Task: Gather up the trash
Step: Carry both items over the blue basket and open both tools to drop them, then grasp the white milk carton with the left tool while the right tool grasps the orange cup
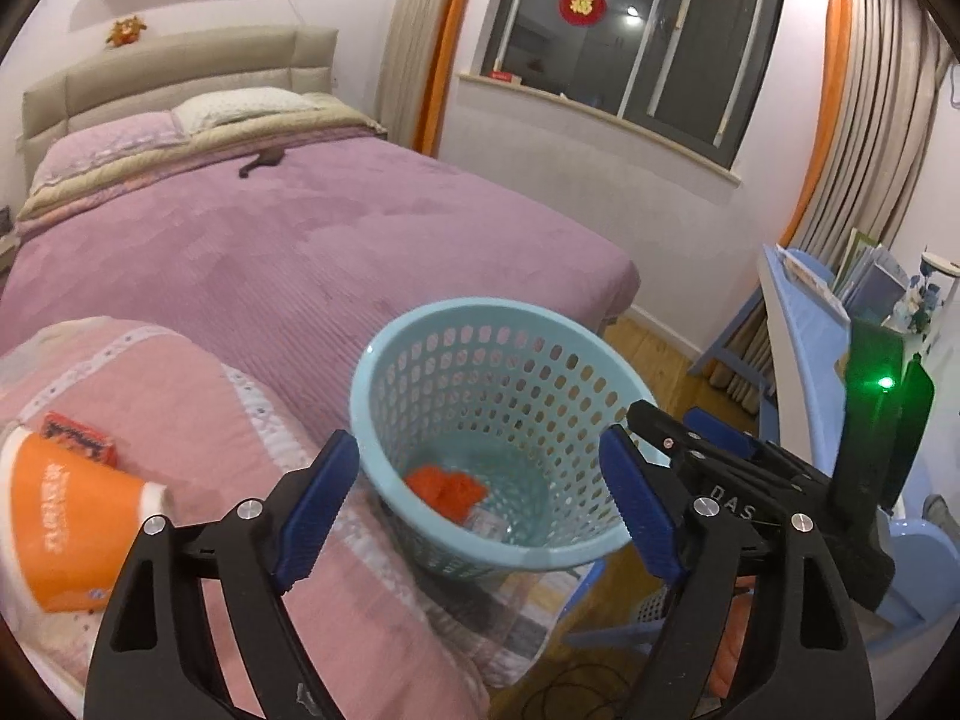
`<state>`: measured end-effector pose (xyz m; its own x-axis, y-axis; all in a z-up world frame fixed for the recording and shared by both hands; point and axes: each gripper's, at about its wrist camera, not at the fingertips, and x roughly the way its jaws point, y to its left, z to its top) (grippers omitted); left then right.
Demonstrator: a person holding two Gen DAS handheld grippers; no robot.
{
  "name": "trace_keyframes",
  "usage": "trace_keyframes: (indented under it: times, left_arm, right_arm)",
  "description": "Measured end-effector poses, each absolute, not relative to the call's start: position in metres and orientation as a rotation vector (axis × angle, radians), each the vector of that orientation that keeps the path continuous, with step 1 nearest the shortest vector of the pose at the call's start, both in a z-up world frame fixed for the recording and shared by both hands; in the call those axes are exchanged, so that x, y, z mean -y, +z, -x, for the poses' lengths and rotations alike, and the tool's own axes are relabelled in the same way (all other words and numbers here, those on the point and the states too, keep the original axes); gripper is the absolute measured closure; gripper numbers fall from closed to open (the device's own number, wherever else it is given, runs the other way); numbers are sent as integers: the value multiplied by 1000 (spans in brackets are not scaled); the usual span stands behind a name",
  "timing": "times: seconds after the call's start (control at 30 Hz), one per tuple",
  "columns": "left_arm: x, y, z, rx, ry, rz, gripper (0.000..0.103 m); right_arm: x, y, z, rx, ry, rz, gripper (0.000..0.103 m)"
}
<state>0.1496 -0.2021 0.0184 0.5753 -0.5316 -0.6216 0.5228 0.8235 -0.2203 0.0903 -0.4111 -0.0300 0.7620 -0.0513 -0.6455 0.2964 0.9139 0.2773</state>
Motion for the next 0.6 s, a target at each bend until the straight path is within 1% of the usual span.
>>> trace_keyframes:
  times: [0.23, 0.6]
  left_arm:
    - [163, 43, -122, -652, -583, 53, 23]
    - [67, 86, -77, -517, -418, 114, 23]
  right_arm:
    - [380, -13, -84, -653, -117, -349, 40]
    - [300, 24, -81, -600, 64, -269, 40]
